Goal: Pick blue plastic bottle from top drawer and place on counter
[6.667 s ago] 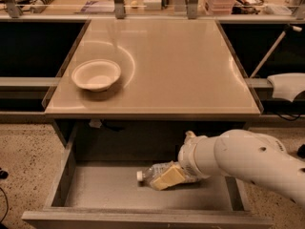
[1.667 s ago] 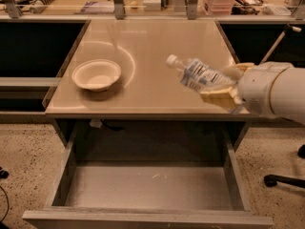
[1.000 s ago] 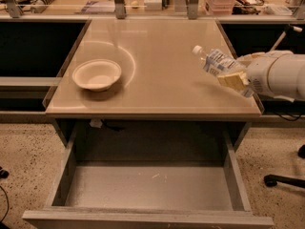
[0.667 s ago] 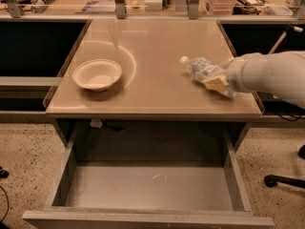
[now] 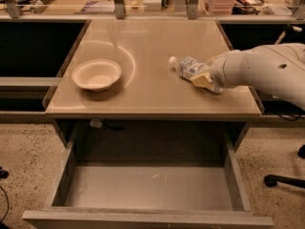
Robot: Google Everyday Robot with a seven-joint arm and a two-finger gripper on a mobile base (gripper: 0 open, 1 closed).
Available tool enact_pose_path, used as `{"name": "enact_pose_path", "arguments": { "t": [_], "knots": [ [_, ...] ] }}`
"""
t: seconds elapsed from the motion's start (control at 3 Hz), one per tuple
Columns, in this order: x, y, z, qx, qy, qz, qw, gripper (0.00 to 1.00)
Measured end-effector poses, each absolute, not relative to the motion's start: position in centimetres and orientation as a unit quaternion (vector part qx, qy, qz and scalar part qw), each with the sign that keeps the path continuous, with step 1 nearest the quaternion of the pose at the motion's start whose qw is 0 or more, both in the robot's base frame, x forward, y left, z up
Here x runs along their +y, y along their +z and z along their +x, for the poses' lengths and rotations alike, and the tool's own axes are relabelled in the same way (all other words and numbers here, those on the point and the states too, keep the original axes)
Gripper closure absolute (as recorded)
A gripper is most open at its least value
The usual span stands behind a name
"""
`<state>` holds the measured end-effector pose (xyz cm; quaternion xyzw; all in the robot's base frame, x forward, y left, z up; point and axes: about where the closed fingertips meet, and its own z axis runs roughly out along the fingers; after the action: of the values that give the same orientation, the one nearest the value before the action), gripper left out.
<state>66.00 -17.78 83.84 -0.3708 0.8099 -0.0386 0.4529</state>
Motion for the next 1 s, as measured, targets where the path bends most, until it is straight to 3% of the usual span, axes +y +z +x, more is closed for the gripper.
{"name": "enact_pose_path", "arguments": {
  "t": [1.0],
  "knots": [
    [-17.77, 83.84, 66.0, 0.81, -0.039, -0.371, 0.453, 0.11]
  ]
}}
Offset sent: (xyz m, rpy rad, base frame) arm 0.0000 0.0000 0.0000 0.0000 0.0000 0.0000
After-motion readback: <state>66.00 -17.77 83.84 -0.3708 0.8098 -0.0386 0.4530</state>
